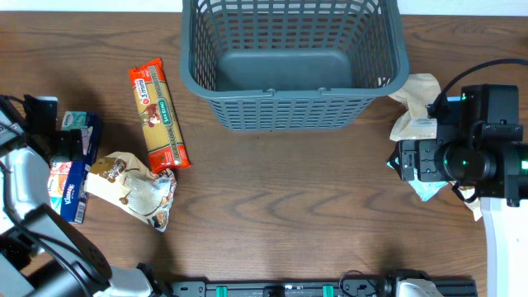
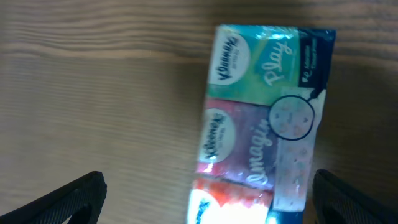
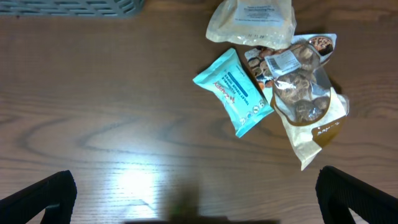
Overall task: Pack container
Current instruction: 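Lower the left gripper and grasp the Kleenex tissue multipack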
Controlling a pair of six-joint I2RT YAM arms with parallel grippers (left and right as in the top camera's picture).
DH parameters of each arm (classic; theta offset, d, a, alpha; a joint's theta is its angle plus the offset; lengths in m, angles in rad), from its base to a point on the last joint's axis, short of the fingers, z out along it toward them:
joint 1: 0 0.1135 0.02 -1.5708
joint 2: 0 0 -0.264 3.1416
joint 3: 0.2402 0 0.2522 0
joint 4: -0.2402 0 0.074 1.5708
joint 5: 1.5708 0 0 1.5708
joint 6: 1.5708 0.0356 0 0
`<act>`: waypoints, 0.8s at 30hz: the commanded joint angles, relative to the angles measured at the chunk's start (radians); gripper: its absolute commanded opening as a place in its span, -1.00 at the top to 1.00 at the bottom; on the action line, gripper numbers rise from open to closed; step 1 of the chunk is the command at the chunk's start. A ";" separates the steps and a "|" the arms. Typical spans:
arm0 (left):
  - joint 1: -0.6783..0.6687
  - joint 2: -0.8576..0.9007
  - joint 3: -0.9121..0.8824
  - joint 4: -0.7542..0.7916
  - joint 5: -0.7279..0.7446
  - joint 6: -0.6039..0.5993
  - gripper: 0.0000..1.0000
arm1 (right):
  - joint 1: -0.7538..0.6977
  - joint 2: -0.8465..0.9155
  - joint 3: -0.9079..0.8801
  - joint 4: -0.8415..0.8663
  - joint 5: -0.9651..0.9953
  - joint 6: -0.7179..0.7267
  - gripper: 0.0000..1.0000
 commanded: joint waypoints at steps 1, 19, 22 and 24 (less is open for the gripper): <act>0.002 0.045 0.010 0.006 0.066 0.010 -0.97 | -0.011 0.005 0.014 0.008 0.016 0.005 -0.98; 0.003 0.166 0.002 0.010 0.155 -0.025 -0.98 | -0.011 0.005 0.014 -0.017 0.014 0.020 -0.98; 0.003 0.166 0.002 0.016 0.155 -0.025 -0.62 | -0.011 0.005 0.014 -0.030 0.014 0.020 -0.98; 0.003 0.166 0.002 0.017 0.155 -0.025 0.02 | -0.011 0.005 0.014 -0.034 0.014 0.021 -0.98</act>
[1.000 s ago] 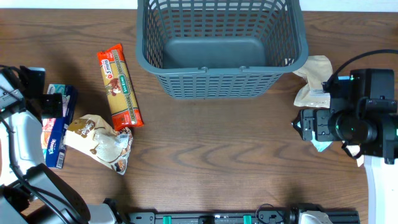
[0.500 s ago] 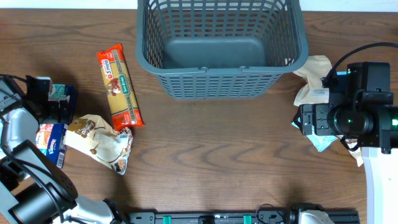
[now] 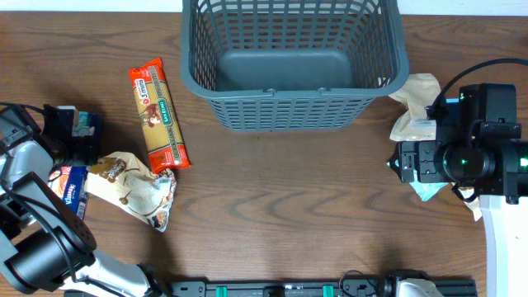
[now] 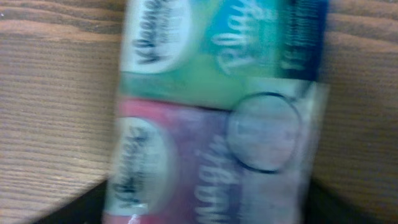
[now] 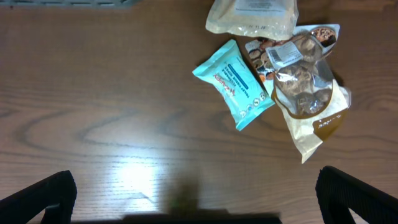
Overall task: Pack container
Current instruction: 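Lower the left gripper and grasp the Kleenex tissue multipack, then carry the tissue pack into the grey basket and release it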
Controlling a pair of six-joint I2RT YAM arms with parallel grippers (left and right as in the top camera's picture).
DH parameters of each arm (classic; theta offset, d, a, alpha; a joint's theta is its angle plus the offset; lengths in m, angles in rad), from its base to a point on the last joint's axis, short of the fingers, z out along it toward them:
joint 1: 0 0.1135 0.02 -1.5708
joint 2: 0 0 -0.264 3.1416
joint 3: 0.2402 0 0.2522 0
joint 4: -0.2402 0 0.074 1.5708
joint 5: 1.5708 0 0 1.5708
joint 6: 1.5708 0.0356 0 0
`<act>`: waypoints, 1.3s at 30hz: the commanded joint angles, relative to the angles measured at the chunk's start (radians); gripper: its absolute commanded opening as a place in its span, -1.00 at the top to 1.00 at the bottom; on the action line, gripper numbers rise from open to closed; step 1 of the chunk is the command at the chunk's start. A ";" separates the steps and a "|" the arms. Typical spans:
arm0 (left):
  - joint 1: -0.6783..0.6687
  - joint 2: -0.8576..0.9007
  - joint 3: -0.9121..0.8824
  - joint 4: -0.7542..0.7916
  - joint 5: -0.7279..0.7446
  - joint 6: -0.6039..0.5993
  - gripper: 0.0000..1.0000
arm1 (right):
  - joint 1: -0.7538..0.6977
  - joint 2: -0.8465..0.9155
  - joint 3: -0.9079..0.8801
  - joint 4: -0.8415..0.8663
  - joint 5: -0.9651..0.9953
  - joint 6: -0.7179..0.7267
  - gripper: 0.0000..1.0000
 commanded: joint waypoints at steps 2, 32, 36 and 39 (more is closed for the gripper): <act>0.002 0.004 0.002 0.001 0.019 -0.005 0.41 | -0.011 0.000 0.014 -0.006 0.011 0.016 -0.99; -0.156 -0.254 0.200 1.238 0.399 -0.805 0.89 | -0.011 0.000 0.014 -0.015 0.002 0.051 -0.99; -0.291 -0.253 0.248 1.261 0.436 -0.828 0.88 | -0.011 0.000 0.014 -0.013 0.002 0.051 -0.99; -0.423 -0.238 0.277 1.261 0.436 -0.800 0.89 | -0.011 0.000 0.014 -0.014 0.001 0.051 -0.98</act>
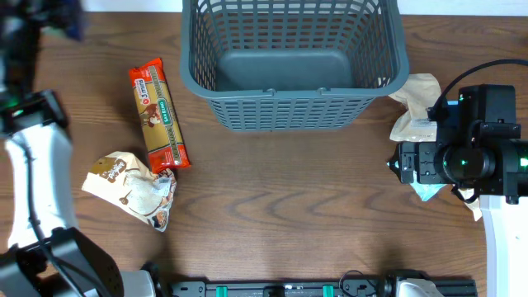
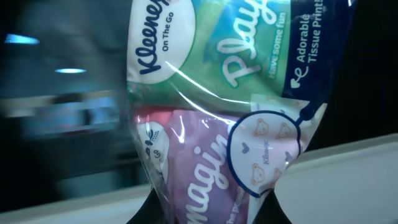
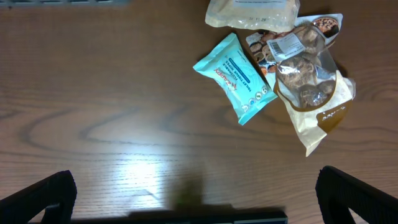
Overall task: Pack container
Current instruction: 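Carry the tissue pack into the grey basket and release it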
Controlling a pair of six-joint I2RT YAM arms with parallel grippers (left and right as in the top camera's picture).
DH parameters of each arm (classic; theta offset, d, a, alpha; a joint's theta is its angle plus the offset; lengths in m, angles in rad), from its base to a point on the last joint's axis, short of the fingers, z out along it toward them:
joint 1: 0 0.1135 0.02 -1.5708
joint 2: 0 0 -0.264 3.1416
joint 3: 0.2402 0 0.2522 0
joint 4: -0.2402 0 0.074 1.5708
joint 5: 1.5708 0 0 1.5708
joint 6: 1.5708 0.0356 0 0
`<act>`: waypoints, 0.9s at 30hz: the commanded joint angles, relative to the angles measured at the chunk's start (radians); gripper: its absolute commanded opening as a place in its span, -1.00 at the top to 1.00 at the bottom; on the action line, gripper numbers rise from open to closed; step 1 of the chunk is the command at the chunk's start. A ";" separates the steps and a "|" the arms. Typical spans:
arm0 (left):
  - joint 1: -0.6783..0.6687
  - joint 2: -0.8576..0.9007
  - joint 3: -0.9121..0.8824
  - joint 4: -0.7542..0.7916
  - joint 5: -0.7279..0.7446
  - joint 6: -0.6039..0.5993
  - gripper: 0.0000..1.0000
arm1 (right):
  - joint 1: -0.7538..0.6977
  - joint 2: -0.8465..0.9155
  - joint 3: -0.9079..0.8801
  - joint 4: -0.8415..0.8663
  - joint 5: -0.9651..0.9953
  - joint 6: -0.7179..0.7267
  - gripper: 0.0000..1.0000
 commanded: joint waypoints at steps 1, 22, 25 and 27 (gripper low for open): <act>-0.143 0.022 0.079 0.020 0.042 -0.036 0.89 | -0.012 0.000 0.014 -0.003 -0.002 0.018 -0.98; -0.495 0.399 0.338 -0.317 0.490 0.005 0.88 | -0.012 0.000 0.014 -0.074 -0.035 0.018 -0.98; -0.471 0.416 0.338 -0.350 0.530 0.005 0.89 | -0.012 0.000 0.014 -0.074 -0.035 0.017 -0.98; -0.455 0.416 0.338 -0.365 0.550 0.005 0.88 | -0.012 0.000 0.014 -0.073 -0.035 0.017 -0.98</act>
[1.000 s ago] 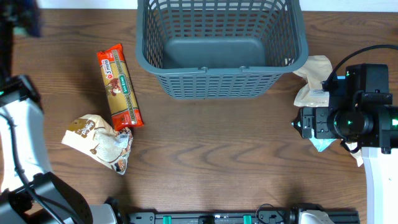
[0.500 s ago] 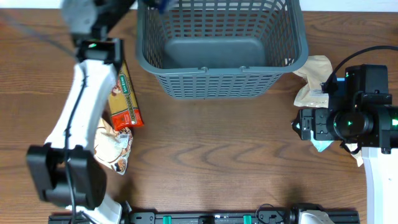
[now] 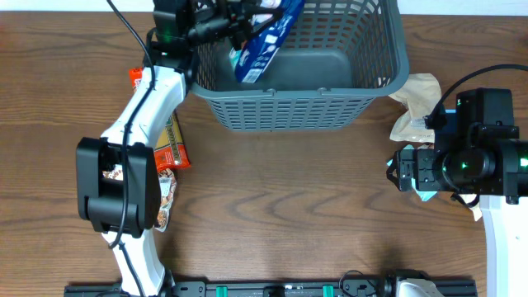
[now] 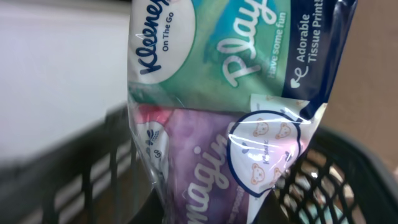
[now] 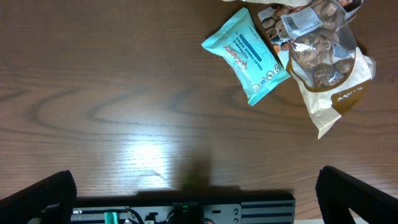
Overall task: Pack container
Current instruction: 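Carry the tissue pack into the grey basket and release it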
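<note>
My left gripper [image 3: 231, 23] is shut on a Kleenex tissue multipack [image 3: 264, 41], green and purple packs in clear wrap with a dark blue edge. It holds the pack tilted over the left part of the grey mesh basket [image 3: 293, 111] at the table's back. In the left wrist view the tissue pack [image 4: 230, 106] fills the frame and hides the fingers, with the basket's mesh [image 4: 348, 180] behind it. My right gripper [image 5: 194, 186] hangs open over bare wood at the right, near the front edge, with nothing between its fingers.
A teal wipes pack [image 5: 245, 55] and a clear-fronted cookie bag [image 5: 326, 68] lie at the right, with a beige pouch [image 3: 417, 107] beside the basket. At the left lie an orange long pack [image 3: 169, 136] and a snack bag [image 3: 165, 194]. A black rail [image 5: 186, 208] runs along the front edge.
My left gripper, still holding the tissue pack, has moved from the table's far back left corner to over the basket's left part. The right gripper has shifted slightly toward the front edge.
The tissue pack lay on the table at the far left with my left gripper open above it. Then the gripper was down close on the pack. Then the pack was off the table in its grip, and now hangs over the basket.
</note>
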Controlling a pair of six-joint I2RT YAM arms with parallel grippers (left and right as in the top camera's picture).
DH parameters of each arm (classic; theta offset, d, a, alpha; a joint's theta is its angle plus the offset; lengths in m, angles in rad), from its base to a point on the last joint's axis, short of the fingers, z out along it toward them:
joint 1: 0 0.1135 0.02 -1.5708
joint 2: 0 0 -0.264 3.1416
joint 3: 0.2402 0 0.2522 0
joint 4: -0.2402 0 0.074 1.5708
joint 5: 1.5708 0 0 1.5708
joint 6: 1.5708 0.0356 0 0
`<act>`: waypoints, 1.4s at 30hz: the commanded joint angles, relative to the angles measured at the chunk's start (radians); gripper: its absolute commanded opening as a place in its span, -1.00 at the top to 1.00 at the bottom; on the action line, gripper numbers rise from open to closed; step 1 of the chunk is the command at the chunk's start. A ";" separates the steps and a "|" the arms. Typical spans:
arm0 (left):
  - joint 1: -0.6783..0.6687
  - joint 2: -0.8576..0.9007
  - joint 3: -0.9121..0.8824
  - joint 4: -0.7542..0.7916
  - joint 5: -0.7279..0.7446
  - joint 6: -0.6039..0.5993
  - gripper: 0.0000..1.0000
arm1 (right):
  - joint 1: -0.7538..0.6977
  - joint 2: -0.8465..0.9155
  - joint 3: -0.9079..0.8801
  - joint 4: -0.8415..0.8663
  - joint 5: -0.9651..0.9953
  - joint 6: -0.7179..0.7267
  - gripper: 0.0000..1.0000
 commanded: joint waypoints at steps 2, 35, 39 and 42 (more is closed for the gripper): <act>0.038 -0.037 0.022 0.039 0.142 0.009 0.81 | -0.011 0.000 0.014 0.000 -0.006 0.011 -0.98; 0.360 -0.151 0.022 -0.319 0.102 -0.001 -0.97 | -0.011 0.001 0.014 0.025 -0.006 0.010 -0.98; 0.489 -0.160 0.022 -0.660 -0.093 0.125 -0.97 | -0.011 0.001 0.014 0.028 -0.006 0.010 -0.99; 0.523 -0.187 0.022 -0.994 -0.425 0.389 -0.97 | -0.011 0.001 0.014 0.033 -0.006 0.011 -0.99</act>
